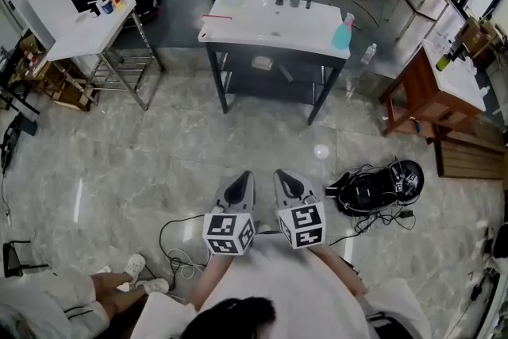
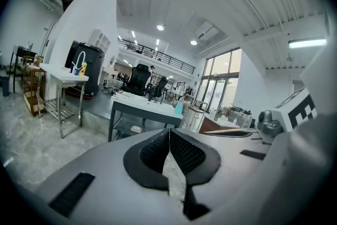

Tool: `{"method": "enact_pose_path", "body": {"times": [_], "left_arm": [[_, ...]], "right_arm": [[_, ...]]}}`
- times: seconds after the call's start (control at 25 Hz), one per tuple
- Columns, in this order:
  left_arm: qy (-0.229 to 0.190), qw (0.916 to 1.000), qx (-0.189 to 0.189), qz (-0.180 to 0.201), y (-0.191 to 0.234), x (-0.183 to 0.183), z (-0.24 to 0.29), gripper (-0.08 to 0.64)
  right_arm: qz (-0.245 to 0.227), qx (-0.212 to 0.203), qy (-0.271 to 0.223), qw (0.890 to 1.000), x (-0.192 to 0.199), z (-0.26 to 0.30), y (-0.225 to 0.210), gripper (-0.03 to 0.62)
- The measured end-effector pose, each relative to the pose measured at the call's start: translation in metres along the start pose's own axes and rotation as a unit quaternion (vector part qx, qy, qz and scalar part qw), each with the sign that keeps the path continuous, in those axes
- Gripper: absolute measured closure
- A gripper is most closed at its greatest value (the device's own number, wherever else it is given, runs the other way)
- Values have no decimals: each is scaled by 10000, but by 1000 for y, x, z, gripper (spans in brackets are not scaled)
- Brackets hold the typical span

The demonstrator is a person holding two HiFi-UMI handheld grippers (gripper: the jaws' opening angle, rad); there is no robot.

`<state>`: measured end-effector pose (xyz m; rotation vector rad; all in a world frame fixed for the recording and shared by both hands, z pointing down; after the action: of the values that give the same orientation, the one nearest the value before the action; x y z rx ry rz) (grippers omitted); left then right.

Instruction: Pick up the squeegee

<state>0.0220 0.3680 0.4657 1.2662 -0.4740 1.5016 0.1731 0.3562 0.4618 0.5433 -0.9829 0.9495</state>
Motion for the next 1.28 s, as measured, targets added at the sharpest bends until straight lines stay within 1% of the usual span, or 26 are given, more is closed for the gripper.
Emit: {"method": "enact_pose_path", "body": {"times": [0.32,0.56,0.76,0.96,1.08,1.2,1.28], "left_arm": [[-8,10000,-41,-78,22,-16,23,534],[149,9997,-9,-176,42,-23,54,534],[256,9996,10,-153,64,-41,80,534],[439,9988,24,-218,87,-59,102,534],[458,9987,53,-203,102,-70,118,534],[512,9986,87,-133,117,-83,132,534],[494,9986,142,-78,128,-94,139,534]], "right_arm": [[-84,23,38,10000,-17,28,-11,565],[-16,61,121,9999,-29,58,-24,565],[146,-10,212,9997,-43,91,-35,565],[222,-60,213,9995,-62,121,-41,565],[391,-86,264,9989,-72,142,-46,565],[737,-142,327,9966,-83,162,-50,565],[815,-132,294,9961,-93,176,-51,565]]}}
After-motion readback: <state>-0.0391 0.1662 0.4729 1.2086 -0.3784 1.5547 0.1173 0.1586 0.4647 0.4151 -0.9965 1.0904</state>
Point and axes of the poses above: the fingertips, and each gripper's own axes: z forward along the fingers, y to its left, x out of its underside, the point moved 9 cm from there along -z, backward along the fingers, and after that the axes turned 7 degrees about y, right-handed, at the moved point
